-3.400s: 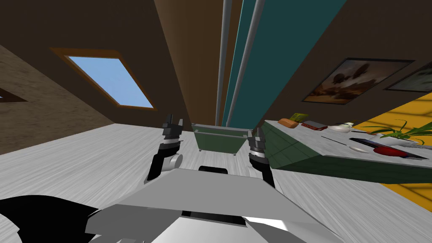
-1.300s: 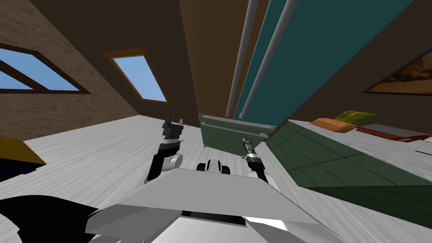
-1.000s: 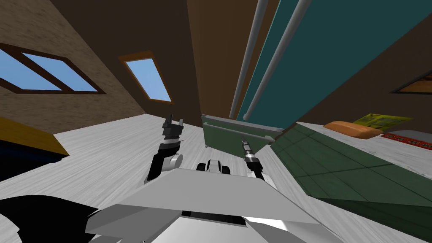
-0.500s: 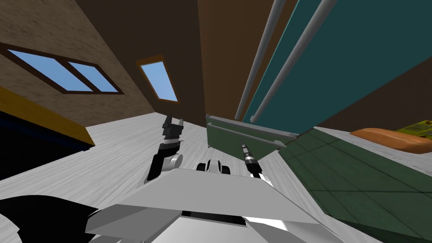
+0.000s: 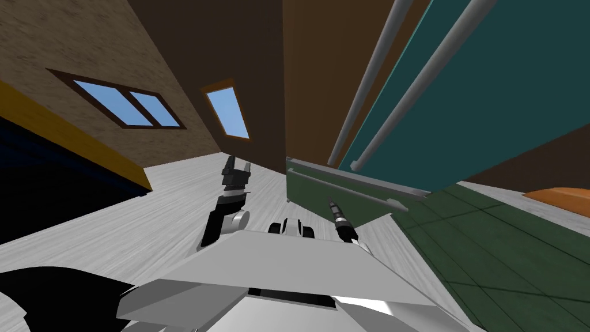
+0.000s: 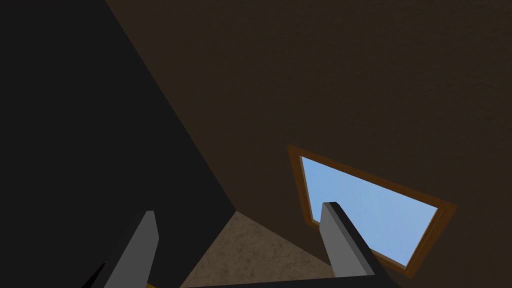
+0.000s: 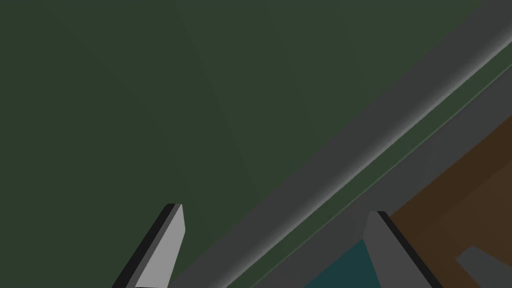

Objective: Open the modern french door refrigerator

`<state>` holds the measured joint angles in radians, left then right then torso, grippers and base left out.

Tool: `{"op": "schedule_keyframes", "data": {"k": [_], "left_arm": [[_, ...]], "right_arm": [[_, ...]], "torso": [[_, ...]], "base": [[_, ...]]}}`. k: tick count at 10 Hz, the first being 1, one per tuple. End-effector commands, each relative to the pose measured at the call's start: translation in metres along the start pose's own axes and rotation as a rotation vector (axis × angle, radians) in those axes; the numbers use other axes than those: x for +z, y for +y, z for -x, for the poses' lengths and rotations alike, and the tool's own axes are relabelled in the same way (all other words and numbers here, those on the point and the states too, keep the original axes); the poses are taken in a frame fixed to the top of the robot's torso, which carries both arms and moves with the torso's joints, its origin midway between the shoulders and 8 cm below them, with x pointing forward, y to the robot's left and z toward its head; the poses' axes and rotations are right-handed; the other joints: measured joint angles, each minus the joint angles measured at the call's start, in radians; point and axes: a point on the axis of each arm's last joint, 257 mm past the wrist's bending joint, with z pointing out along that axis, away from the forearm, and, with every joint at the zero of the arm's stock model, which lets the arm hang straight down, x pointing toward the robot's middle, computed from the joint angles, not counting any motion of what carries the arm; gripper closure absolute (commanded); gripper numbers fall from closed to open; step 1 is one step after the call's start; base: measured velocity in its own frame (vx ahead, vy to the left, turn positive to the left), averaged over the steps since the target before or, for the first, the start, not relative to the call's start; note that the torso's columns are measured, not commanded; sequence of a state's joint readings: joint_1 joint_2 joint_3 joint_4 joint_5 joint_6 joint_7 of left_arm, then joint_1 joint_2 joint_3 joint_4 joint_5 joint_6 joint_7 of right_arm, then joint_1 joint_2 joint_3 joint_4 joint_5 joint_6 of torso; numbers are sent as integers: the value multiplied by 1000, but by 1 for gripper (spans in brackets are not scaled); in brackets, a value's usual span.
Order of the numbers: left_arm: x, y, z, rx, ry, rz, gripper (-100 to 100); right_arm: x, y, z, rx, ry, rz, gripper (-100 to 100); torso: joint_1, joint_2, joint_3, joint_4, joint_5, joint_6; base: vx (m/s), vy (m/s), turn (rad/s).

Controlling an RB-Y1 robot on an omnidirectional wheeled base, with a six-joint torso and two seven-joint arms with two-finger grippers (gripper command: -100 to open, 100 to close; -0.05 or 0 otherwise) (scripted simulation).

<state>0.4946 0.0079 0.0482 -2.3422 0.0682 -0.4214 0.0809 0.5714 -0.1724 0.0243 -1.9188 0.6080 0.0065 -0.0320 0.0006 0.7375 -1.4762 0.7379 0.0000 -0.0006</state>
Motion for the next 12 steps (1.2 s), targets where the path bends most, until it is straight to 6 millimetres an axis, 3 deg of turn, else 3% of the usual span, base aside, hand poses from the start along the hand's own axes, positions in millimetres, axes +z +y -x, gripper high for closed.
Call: {"op": "schedule_keyframes", "data": {"k": [1,2,3,4,6,7,9,10,12], "left_arm": [[0,0,0,0,0,0,0],[0,0,0,0,0,0,0],[0,0,0,0,0,0,0],[0,0,0,0,0,0,0],[0,0,0,0,0,0,0],[0,0,0,0,0,0,0],[0,0,0,0,0,0,0],[0,0,0,0,0,0,0],[0,0,0,0,0,0,0]], "right_arm": [[2,-21,-5,-55,9,-68,-100],[-3,-50,-14,-114,34,-141,-100],[-4,-57,-12,-143,30,-168,-100],[-10,-82,-22,-194,56,-225,-100],[-12,-93,-17,-235,48,-272,-100],[-21,-119,-24,-291,71,-335,-100],[-24,-127,-18,-330,62,-371,-100],[-34,-152,-23,-385,85,-434,-100],[-38,-159,-16,-426,73,-468,-100]], "torso": [[0,0,0,0,0,1],[-1,1,0,0,0,1],[0,0,0,0,0,0],[0,1,0,0,0,1],[-1,0,0,0,0,1],[-2,1,0,0,0,1],[0,1,0,0,0,1],[-2,2,1,0,0,1],[0,0,0,0,0,1]], "base": [[22,21,20],[40,37,270],[39,36,177],[41,56,317],[42,35,50],[52,48,264],[31,25,83],[30,38,262],[33,22,85]]}}
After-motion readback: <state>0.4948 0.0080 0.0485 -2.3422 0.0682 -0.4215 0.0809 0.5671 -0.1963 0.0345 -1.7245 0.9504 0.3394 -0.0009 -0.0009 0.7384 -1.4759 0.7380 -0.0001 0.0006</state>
